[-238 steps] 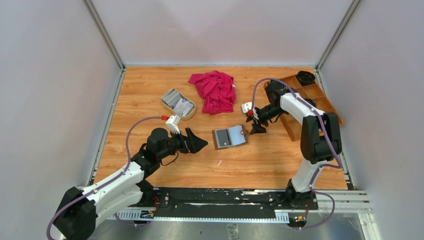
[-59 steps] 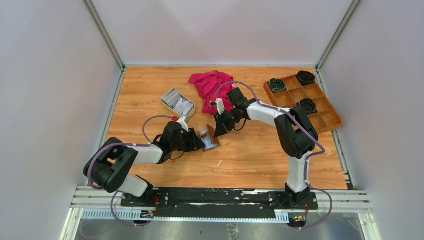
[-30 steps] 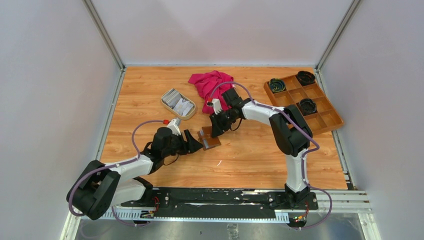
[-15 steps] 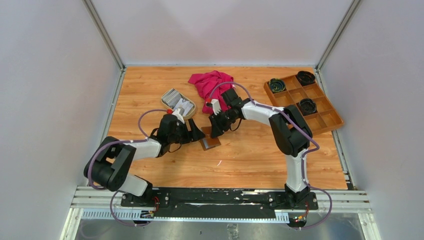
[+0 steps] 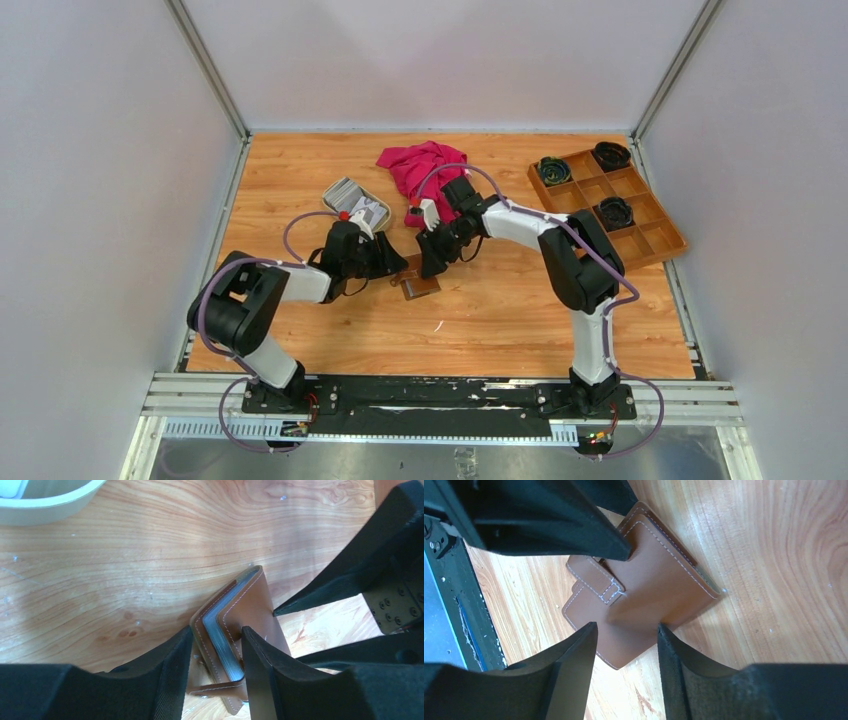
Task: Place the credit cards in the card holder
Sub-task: Close the card holder at the center of the board.
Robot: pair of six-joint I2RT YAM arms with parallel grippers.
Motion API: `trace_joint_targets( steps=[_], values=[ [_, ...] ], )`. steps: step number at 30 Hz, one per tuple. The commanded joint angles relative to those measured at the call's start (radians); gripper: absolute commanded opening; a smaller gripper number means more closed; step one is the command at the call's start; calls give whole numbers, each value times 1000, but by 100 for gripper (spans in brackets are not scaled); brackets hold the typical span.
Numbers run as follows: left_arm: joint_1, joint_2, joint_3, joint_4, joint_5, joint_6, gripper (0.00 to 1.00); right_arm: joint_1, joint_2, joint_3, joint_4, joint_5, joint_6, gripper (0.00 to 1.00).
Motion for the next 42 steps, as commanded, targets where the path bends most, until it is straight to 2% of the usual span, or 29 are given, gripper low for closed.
trace_joint_targets(
  steps=[1, 7, 12, 19, 27, 32, 40, 42],
  values=[
    [0, 71, -47, -133, -50, 41, 44, 15, -39, 24, -88, -8, -81, 54],
    [0, 112, -48, -131, -41, 51, 36, -40, -96, -1, -77, 42, -43, 74],
    [0, 100, -52, -131, -34, 54, 30, -100, -31, -36, -24, 12, 69, 78],
    [0, 93, -62, -130, -19, 53, 23, -103, 31, -87, 72, -82, 242, 76],
    [0, 85, -94, -73, 11, 16, 17, -101, 59, -154, 199, -124, 471, 62],
    [0, 95, -124, -9, 26, -17, 13, -100, 90, -181, 257, -151, 574, 60],
    [0, 138, -160, 91, 53, -58, 12, -88, 150, -208, 340, -193, 685, 60],
    [0, 138, -163, 104, 57, -63, 12, -86, 166, -208, 346, -194, 689, 57]
  ],
)
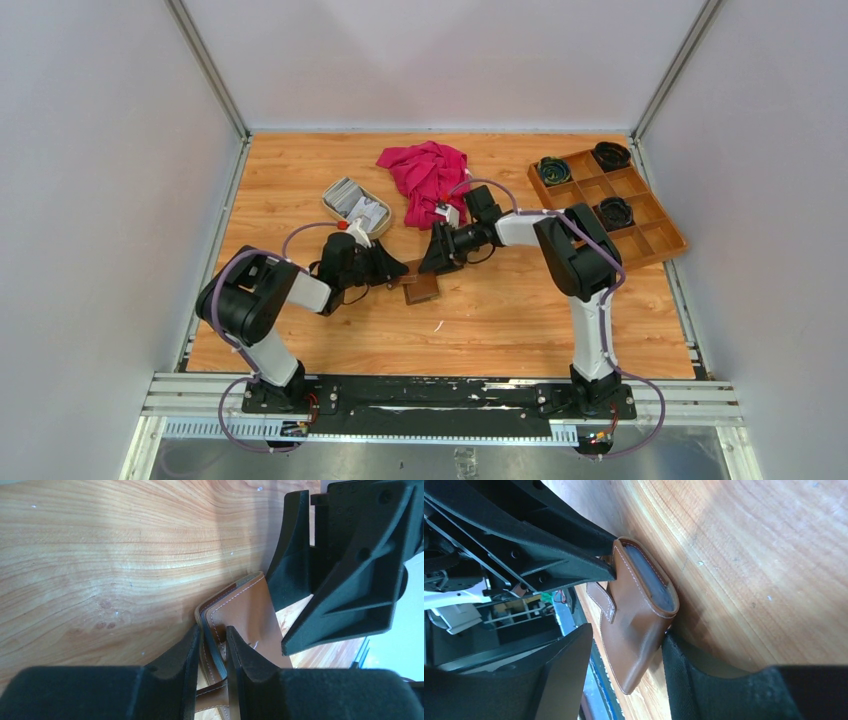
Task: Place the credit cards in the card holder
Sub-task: Close the card holder at the center of the board, then turn over the card holder at the center of the board.
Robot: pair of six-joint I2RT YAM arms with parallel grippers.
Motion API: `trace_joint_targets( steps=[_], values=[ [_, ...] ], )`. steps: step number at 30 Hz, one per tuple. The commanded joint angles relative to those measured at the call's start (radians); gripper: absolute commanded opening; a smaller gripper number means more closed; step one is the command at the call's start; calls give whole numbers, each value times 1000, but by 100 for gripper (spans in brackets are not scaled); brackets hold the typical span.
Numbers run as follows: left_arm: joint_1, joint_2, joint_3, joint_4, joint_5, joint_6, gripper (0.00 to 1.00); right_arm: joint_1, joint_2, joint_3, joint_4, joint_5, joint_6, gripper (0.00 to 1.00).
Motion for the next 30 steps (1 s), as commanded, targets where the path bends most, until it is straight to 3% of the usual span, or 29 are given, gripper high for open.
trace_joint_targets(
  steps=[1, 4, 11, 17, 22, 26, 30],
  values=[
    [-4, 61, -58, -157, -7, 28, 12, 22, 90, -49, -13, 69, 33, 52],
    [-4, 43, -59, -155, -3, 26, 12, 22, 96, -46, -14, 66, 20, 28],
    [-2, -49, -79, -158, 8, 15, 21, 14, 69, -28, -14, 19, -18, 5],
    [25, -265, -128, -178, 20, 1, 39, -31, -12, -13, -20, -64, -100, 0],
    [40, -506, -123, -342, -11, 59, 49, -54, -125, 12, -159, -51, -285, 0],
    [44, -701, -118, -459, -27, 104, 52, -61, -233, 56, -326, 39, -487, 0],
    [45, -827, -109, -547, -26, 123, 53, -72, -351, 128, -581, 275, -708, 0]
  ],
)
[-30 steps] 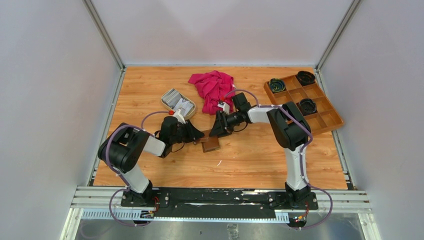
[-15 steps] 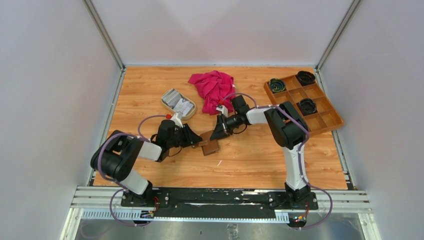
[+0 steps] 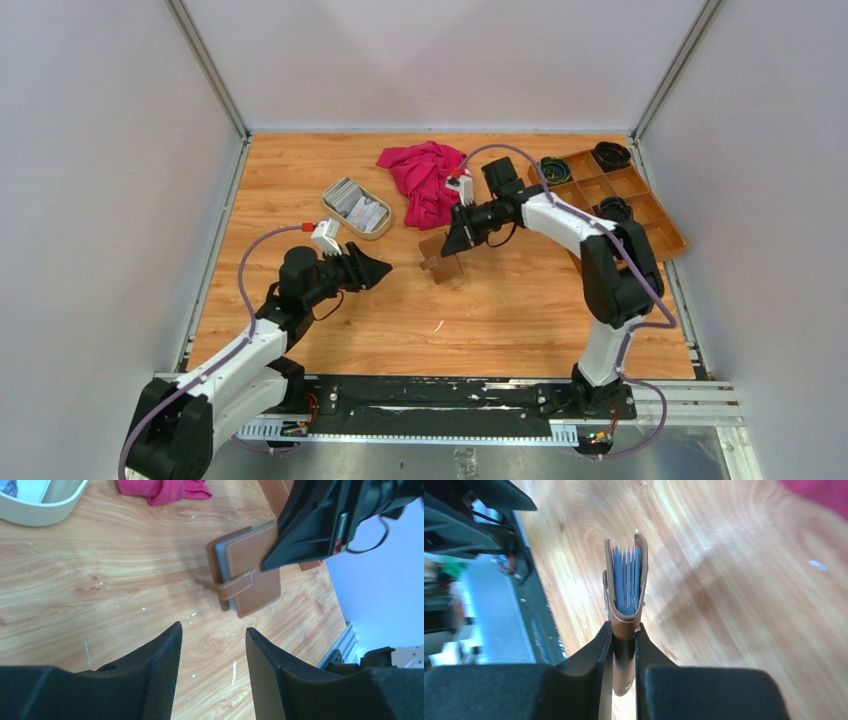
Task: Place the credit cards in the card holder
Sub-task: Turn over the card holder at the center of the board.
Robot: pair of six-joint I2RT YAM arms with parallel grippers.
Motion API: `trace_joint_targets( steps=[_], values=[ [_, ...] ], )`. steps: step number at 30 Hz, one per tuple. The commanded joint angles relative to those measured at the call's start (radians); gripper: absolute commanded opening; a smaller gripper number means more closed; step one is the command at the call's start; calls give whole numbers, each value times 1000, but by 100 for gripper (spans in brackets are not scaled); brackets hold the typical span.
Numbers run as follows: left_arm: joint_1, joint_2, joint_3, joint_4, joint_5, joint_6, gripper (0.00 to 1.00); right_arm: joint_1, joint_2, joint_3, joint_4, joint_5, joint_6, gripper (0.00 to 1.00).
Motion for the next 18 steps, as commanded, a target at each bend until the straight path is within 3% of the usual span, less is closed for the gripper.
trace_joint_targets(
  steps=[1, 5, 9, 18],
  values=[
    [8, -104, 17, -156, -11, 52, 53, -17, -146, 97, -332, 288, -331, 0],
    [8, -138, 16, -170, 12, 48, 53, -21, -264, 117, -435, 629, -486, 0],
    [8, -142, 9, -170, 22, 44, 53, -22, -347, 57, -424, 973, -607, 0],
    [8, -187, -11, -170, 34, 29, 53, 49, -297, -251, -89, 1492, -777, 0]
  ],
)
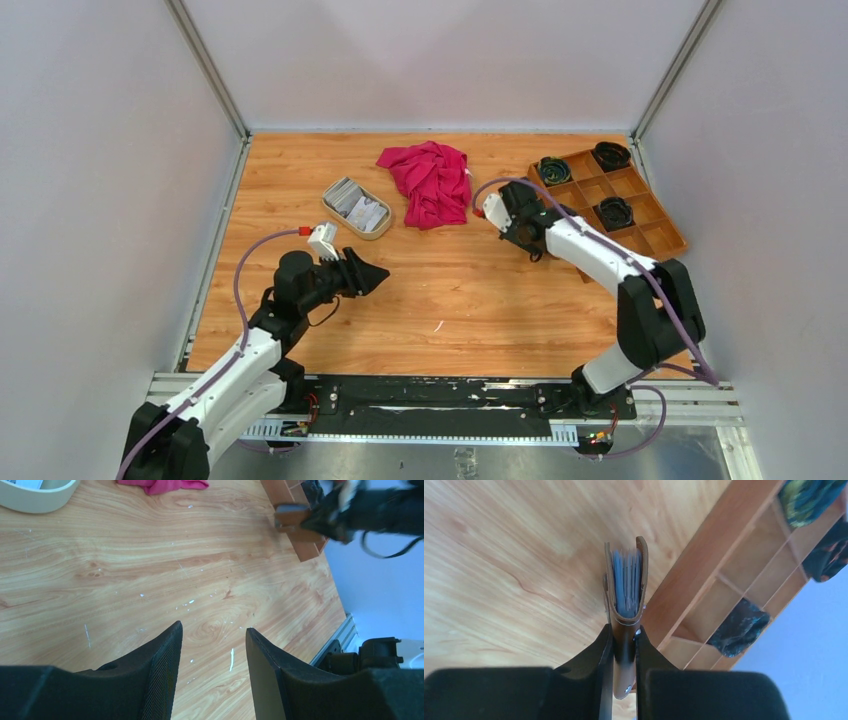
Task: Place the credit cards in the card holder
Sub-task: Turn over the card holder at the center of the board.
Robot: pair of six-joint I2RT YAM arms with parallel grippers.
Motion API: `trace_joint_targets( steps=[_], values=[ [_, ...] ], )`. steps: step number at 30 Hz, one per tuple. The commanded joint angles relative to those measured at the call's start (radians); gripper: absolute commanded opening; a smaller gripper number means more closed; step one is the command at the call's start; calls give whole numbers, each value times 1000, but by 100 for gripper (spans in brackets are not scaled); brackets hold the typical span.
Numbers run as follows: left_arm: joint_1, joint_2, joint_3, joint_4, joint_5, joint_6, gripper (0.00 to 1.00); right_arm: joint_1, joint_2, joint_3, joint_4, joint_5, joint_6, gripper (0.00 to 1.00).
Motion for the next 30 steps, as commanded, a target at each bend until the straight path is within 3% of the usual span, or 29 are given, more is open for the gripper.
trace_joint_targets(
  steps=[1, 8, 12, 20, 30],
  values=[
    [7, -40, -17, -10, 22, 0, 53, 58, 64, -141, 195, 363, -125, 0],
    [7, -62, -44, -9, 18, -9, 53, 173, 115, -260, 297, 404, -86, 6],
    [7, -68, -43, -10, 18, -13, 53, 262, 161, -266, 202, 337, 7, 21],
    [7, -80, -53, -9, 19, -18, 53, 308, 141, -199, 10, 44, 87, 62],
    [7, -122, -40, -10, 13, -9, 53, 257, -71, -74, -175, -355, -13, 81]
  ],
)
